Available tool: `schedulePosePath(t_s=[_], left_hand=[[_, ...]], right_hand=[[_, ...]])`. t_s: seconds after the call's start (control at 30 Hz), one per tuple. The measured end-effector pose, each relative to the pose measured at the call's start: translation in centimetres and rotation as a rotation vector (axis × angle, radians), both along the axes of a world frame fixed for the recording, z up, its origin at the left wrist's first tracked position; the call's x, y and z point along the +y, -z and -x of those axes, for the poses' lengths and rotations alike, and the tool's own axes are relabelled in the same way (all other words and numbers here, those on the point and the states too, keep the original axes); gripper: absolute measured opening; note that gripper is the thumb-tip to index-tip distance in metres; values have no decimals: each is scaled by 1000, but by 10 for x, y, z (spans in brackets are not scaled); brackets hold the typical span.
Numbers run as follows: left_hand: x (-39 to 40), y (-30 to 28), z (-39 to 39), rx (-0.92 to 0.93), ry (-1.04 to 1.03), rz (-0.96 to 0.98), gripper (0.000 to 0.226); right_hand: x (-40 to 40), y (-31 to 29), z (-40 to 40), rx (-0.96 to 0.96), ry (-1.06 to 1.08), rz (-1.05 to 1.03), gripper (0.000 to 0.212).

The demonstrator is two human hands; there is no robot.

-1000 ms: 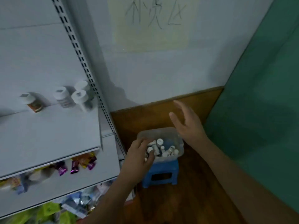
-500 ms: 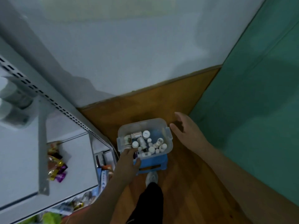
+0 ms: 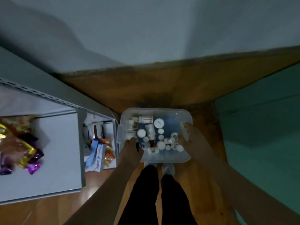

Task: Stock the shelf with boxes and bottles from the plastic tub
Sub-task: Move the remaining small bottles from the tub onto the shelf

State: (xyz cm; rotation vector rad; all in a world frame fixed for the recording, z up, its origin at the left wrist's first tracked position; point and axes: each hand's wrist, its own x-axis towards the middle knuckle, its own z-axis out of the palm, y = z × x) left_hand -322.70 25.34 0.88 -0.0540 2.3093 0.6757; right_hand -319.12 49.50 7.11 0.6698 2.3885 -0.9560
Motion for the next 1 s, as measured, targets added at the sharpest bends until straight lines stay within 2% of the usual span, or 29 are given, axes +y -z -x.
schedulePosePath(t_s=[0.1,0.23,0.33,0.5,0.73,0.9,1.0], left_hand=[[11,37,7,11,-21,44,40],[21,87,15,98,-11,9,57],[28,118,20,138,19,37,51],[32,145,28,141,103,172,51],[21,125,29,212,145,122,52],[16,74,15,270,63,-21,59],[21,23,6,288,-75,-103,57]], right_hand=[[-2,61,14,-25,-74,-12,61],[-10,138,36,-32,-74,-2,61],[-17,186,46,-22,-98,23,69],[-29,228,60,21,-103,23,68],[-22,202,61,67,-32,47,64],[-8,132,49,110,114,194,57],[1,77,41,130,183,343,45]])
